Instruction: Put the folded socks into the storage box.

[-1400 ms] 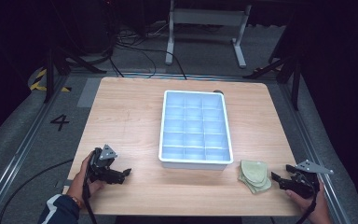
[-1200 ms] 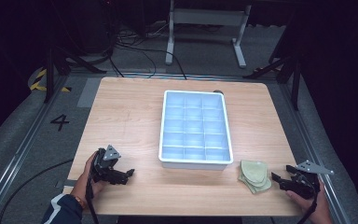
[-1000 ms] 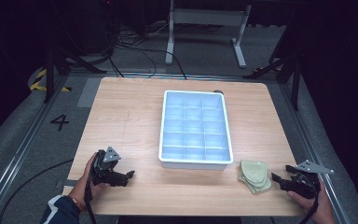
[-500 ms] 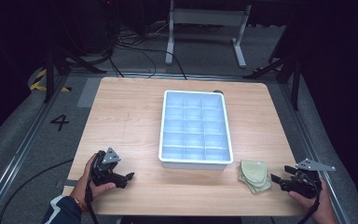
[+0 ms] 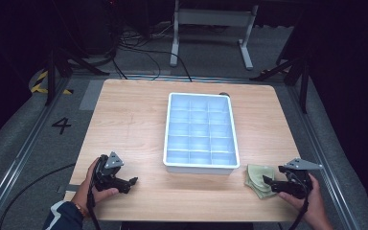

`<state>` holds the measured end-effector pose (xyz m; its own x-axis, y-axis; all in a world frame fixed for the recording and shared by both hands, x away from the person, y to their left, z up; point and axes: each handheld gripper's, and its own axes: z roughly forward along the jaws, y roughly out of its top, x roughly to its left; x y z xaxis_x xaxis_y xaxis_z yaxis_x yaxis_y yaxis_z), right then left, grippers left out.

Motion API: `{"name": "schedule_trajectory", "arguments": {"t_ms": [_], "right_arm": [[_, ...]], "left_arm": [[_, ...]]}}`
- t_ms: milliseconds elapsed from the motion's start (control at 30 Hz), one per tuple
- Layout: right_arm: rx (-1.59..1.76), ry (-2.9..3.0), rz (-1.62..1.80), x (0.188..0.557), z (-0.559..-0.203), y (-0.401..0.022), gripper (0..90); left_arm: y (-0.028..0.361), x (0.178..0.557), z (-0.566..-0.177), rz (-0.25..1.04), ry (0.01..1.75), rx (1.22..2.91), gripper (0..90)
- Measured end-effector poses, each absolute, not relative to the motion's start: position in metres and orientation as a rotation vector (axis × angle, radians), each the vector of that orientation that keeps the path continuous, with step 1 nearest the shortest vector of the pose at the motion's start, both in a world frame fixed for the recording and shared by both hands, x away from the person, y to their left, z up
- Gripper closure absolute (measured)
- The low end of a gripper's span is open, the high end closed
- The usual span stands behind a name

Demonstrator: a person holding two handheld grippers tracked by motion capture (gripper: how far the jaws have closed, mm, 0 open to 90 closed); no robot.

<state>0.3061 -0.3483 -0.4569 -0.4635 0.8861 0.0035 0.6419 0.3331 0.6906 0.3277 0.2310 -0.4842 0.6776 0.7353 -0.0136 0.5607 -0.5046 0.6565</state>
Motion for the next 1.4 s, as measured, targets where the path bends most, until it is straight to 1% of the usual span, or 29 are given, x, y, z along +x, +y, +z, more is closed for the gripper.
{"name": "schedule_trajectory", "arguments": {"t_ms": [133, 267, 333, 367, 400, 467, 500, 567, 633, 667, 733, 1000, 1400], "right_arm": [[1.378, 2.251, 0.846, 0.313, -0.468, -0.340, 20.8], [1.441, 2.251, 0.891, 0.315, -0.475, -0.340, 18.9], [1.386, 2.288, 0.918, 0.314, -0.476, -0.336, 20.0], [1.352, 2.319, 0.924, 0.313, -0.475, -0.334, 26.2], [1.321, 2.346, 0.937, 0.313, -0.474, -0.331, 35.1], [1.293, 2.373, 0.953, 0.313, -0.472, -0.326, 46.0], [1.279, 2.389, 0.957, 0.313, -0.472, -0.325, 49.3], [1.266, 2.412, 0.980, 0.314, -0.471, -0.324, 60.6], [1.250, 2.440, 1.004, 0.314, -0.471, -0.323, 68.9], [1.250, 2.440, 1.004, 0.314, -0.471, -0.323, 68.9], [1.222, 2.459, 1.032, 0.315, -0.471, -0.324, 74.0], [1.141, 2.455, 1.046, 0.311, -0.470, -0.324, 78.1], [1.063, 2.399, 1.095, 0.305, -0.459, -0.328, 78.6]], "left_arm": [[0.231, 0.327, -0.484, 0.361, 0.990, 2.249, 0.3], [0.231, 0.328, -0.484, 0.352, 0.984, 2.252, 0.3], [0.231, 0.328, -0.484, 0.357, 0.982, 2.253, 0.3], [0.232, 0.327, -0.484, 0.354, 0.984, 2.252, 0.3], [0.232, 0.326, -0.484, 0.351, 0.982, 2.255, 0.3], [0.233, 0.325, -0.484, 0.346, 0.987, 2.249, 0.3], [0.233, 0.324, -0.484, 0.354, 0.980, 2.253, 0.4], [0.234, 0.323, -0.484, 0.349, 0.986, 2.248, 0.4], [0.234, 0.323, -0.484, 0.347, 0.985, 2.249, 0.3], [0.234, 0.323, -0.484, 0.347, 0.985, 2.249, 0.3], [0.234, 0.323, -0.484, 0.346, 0.986, 2.248, 0.3], [0.234, 0.323, -0.484, 0.346, 0.987, 2.248, 0.3], [0.234, 0.323, -0.484, 0.346, 0.987, 2.247, 0.3]]}}
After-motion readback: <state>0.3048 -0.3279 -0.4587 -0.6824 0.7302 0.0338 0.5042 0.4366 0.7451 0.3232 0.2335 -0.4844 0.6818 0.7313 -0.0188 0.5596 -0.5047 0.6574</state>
